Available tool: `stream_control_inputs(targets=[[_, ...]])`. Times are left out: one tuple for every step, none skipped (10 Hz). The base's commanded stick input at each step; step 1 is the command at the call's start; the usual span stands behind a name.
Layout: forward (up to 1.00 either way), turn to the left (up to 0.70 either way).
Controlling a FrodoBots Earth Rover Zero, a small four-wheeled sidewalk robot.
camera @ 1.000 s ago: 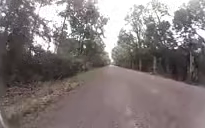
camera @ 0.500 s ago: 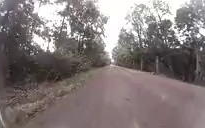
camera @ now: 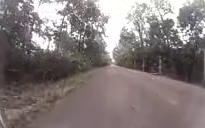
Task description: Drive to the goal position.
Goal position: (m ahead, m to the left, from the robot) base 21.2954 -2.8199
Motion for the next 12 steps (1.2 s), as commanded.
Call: stream_control_inputs(targets=[[0.70, 0.00], [0.70, 0.00], [0.70, 0.00], [0.70, 0.00], [0.70, 0.00], [0.70, 0.00], [0.70, 0.00], [0.70, 0.00], [0.70, 0.00], [0.70, 0.00], [0.70, 0.00], [0.70, 0.00]])
